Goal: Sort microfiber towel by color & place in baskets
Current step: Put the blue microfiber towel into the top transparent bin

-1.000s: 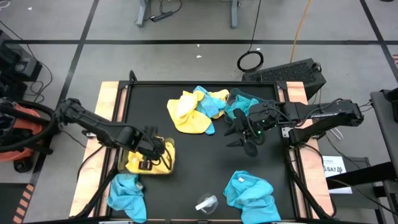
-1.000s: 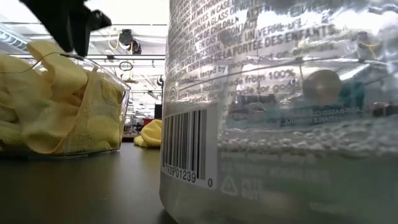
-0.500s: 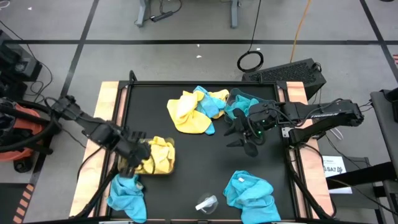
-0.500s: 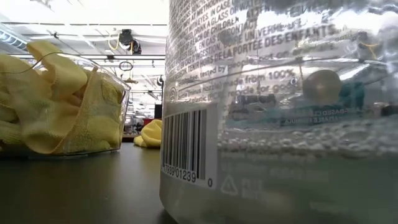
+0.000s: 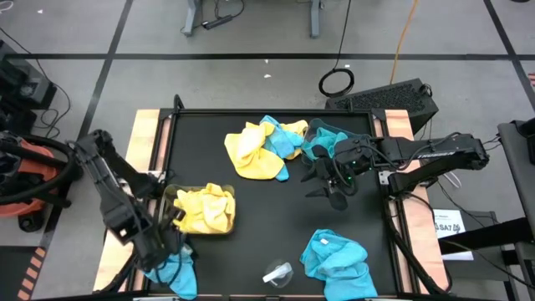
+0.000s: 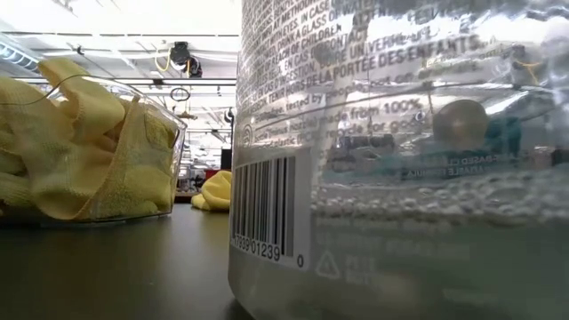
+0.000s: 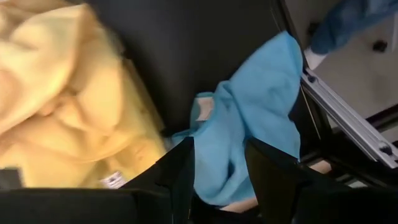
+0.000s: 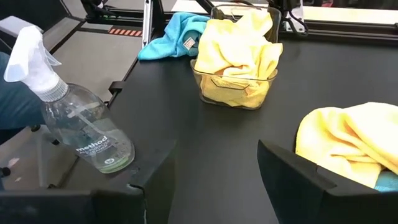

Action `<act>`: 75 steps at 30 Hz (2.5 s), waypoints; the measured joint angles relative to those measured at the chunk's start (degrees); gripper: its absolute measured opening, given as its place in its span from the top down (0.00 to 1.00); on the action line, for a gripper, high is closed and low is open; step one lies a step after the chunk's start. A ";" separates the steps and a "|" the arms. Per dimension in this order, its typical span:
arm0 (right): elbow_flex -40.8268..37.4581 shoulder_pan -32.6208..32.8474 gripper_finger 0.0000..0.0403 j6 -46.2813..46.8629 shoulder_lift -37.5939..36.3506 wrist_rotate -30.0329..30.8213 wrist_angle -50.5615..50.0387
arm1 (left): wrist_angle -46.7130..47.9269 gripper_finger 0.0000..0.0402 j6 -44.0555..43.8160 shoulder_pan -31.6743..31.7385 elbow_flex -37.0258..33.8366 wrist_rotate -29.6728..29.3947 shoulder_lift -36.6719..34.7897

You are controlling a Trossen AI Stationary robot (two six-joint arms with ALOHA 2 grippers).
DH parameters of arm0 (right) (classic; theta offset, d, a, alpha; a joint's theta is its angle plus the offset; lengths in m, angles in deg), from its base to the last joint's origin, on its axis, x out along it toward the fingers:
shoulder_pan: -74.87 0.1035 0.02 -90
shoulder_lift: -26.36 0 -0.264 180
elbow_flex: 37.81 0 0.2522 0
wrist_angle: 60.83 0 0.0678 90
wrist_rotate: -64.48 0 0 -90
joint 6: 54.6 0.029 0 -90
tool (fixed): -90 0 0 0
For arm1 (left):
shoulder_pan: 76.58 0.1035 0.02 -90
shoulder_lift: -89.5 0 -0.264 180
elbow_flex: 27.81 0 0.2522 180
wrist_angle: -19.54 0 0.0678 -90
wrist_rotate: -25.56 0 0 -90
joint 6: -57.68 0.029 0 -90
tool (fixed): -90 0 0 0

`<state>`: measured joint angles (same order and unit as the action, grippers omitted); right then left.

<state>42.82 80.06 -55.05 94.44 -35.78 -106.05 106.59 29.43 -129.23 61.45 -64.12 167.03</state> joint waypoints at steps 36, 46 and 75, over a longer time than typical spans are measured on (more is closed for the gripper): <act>0.00 0.00 0.47 2.97 0.00 0.06 0.11 | -14.09 0.25 -16.47 -15.43 -15.93 -0.37 18.19; 0.00 0.00 0.47 3.30 0.00 0.14 0.00 | -20.78 0.58 -19.62 -14.77 -19.85 -2.94 17.98; 0.00 0.00 0.47 -0.25 -0.02 1.42 0.04 | -9.29 1.00 -12.89 -5.47 -6.02 -13.20 6.53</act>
<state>42.82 80.06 -55.30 94.41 -34.36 -106.01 97.31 16.54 -134.69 55.43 -77.32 173.57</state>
